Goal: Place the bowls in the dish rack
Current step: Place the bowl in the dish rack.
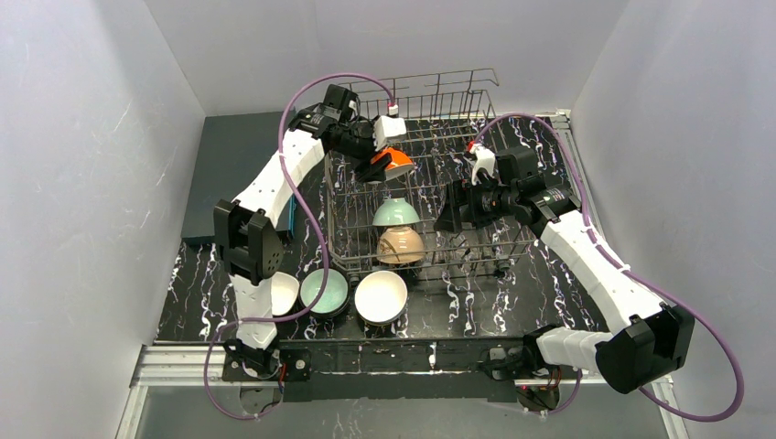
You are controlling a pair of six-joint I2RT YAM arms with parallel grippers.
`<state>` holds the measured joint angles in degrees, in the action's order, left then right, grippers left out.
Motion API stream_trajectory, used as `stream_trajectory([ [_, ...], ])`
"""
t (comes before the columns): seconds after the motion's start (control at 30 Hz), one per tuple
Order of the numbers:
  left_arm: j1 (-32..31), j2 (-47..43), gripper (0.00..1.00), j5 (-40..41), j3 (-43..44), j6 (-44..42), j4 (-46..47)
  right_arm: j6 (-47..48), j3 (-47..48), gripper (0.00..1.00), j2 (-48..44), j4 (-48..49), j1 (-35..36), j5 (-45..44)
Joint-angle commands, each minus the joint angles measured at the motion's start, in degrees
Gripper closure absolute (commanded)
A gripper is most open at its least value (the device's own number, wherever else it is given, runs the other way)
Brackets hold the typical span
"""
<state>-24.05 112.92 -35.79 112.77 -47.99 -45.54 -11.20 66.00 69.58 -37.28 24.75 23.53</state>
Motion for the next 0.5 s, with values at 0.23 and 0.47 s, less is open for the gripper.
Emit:
stream_trajectory([
  [0.23,-0.2,1.0,0.94,0.3,2.4,-7.2,-3.9,1.9,2.4,0.01,-0.5,-0.7,-0.3,-1.7],
  [0.47,-1.4,2.7,0.93,1.4,3.0,-8.5,-4.4,2.2,2.2,0.01,-0.4,-1.1,-0.4,-2.1],
])
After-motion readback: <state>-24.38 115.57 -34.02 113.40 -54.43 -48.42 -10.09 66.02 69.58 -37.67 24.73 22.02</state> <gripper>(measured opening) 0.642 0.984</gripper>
